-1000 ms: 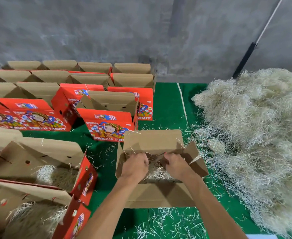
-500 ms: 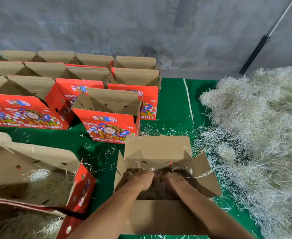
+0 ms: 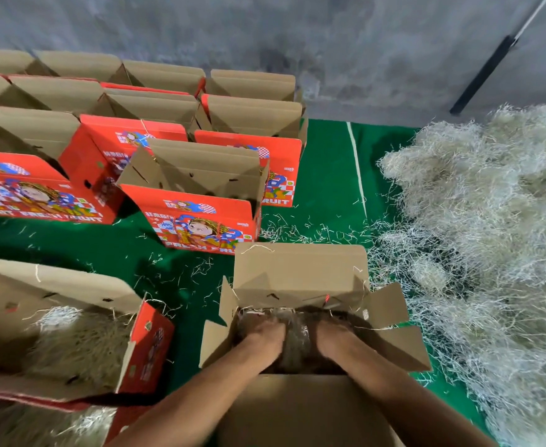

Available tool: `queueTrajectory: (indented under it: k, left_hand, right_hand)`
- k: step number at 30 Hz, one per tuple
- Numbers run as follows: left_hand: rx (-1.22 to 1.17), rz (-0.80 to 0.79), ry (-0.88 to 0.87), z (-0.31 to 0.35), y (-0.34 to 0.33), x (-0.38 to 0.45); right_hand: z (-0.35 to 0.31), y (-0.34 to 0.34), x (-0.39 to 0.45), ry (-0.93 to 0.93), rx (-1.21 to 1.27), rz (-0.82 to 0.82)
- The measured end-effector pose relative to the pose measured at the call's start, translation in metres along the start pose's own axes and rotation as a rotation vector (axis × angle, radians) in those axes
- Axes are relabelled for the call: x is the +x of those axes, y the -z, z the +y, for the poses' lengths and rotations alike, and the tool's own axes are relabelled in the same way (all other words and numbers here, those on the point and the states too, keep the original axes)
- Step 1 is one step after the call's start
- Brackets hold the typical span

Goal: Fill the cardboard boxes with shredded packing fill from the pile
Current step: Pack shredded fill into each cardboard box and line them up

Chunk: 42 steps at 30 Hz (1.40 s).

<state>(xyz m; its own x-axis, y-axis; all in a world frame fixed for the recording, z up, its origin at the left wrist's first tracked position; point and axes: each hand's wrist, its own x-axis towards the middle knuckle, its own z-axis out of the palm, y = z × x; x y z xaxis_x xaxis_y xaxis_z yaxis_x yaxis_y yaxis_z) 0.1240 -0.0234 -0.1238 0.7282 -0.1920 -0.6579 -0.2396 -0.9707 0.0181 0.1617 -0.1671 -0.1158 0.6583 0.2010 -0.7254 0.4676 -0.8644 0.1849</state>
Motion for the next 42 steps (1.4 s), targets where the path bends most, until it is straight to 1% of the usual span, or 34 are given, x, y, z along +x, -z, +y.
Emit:
queueTrajectory:
  k: [1,2,3,4,6,7,9,11,12,13,14,16,18,19,20,22,24,27,29,31,33,34,36,37,38,39,40,42]
  left_hand:
    - [-0.076,0.047,0.027,-0.001,0.005,-0.001]
    - [-0.101,0.094,0.028,0.0,0.008,-0.001]
    - [-0.148,0.124,0.053,0.002,0.015,-0.005]
    - [-0.133,0.137,0.083,0.003,0.019,-0.009]
    - [-0.09,0.051,0.131,0.008,0.017,-0.011]
    - [-0.058,-0.031,0.162,0.008,0.014,-0.012]
    - [0.003,-0.187,0.212,0.004,0.006,-0.013]
    - [-0.025,-0.255,0.181,-0.001,0.005,-0.016]
    - [-0.068,-0.269,0.158,-0.002,0.005,-0.016]
    - [-0.115,-0.262,0.144,-0.002,0.008,-0.016]
    - [-0.154,-0.218,0.145,-0.002,0.011,-0.016]
    - [-0.212,-0.063,0.16,0.003,0.021,-0.016]
    - [-0.261,0.061,0.146,0.009,0.026,-0.017]
    - [-0.276,0.078,0.145,0.012,0.024,-0.016]
    - [-0.282,0.064,0.156,0.013,0.019,-0.012]
    - [-0.254,-0.034,0.187,0.011,0.006,-0.011]
    - [-0.253,-0.115,0.178,0.006,-0.006,-0.011]
    - [-0.276,-0.101,0.155,-0.001,-0.006,-0.012]
    - [-0.272,-0.09,0.144,-0.006,-0.001,-0.014]
    - [-0.243,-0.095,0.14,-0.009,-0.001,-0.011]
    - [-0.211,-0.098,0.136,-0.007,0.001,-0.01]
    - [-0.201,-0.087,0.127,-0.005,0.004,-0.011]
    - [-0.207,-0.021,0.112,0.002,0.009,-0.009]
    - [-0.229,0.032,0.101,0.004,0.011,-0.008]
    - [-0.252,0.082,0.077,0.007,0.014,-0.008]
    - [-0.277,0.11,0.048,0.008,0.015,-0.008]
    - [-0.308,0.075,0.03,0.008,0.013,-0.008]
    - [-0.339,-0.105,0.079,0.002,0.002,-0.008]
  right_hand:
    - [0.0,0.004,0.001,-0.031,0.046,0.052]
    - [-0.001,0.009,0.001,-0.03,0.051,0.117]
    - [-0.001,0.008,-0.001,-0.03,0.029,0.142]
    - [-0.002,0.009,-0.001,-0.043,-0.009,0.155]
    - [0.0,-0.004,-0.005,-0.073,-0.053,0.105]
    - [0.002,-0.013,-0.006,-0.085,-0.008,0.048]
    - [0.008,-0.022,-0.004,0.017,0.133,-0.039]
    - [0.011,-0.017,-0.006,0.076,0.113,-0.104]
    - [0.011,-0.012,-0.008,0.048,0.138,-0.113]
    - [0.01,-0.011,-0.006,0.026,0.172,-0.096]
    - [0.008,-0.007,-0.005,0.006,0.212,-0.104]
    - [0.004,0.001,-0.006,0.009,0.255,-0.014]
    - [-0.004,0.009,-0.011,0.07,0.224,0.104]
    - [-0.008,0.01,-0.01,0.108,0.262,0.145]
    - [-0.01,0.011,-0.012,0.137,0.297,0.139]
    - [-0.013,0.003,-0.013,0.21,0.325,0.008]
    - [-0.011,-0.01,-0.015,0.236,0.37,-0.134]
    - [0.003,-0.023,-0.018,0.189,0.303,-0.231]
    - [0.014,-0.025,-0.02,0.128,0.253,-0.263]
    - [0.022,-0.033,-0.02,0.094,0.219,-0.242]
    - [0.02,-0.035,-0.02,0.122,0.162,-0.211]
    - [0.018,-0.033,-0.018,0.114,0.172,-0.157]
    - [0.013,-0.024,-0.014,0.071,0.197,0.036]
    - [0.011,-0.02,-0.011,0.058,0.197,0.106]
    - [0.01,-0.017,-0.01,0.045,0.19,0.12]
    - [0.009,-0.018,-0.009,0.031,0.188,0.084]
    - [0.008,-0.019,-0.009,0.027,0.179,0.042]
    - [0.008,-0.025,-0.011,0.065,0.185,-0.007]
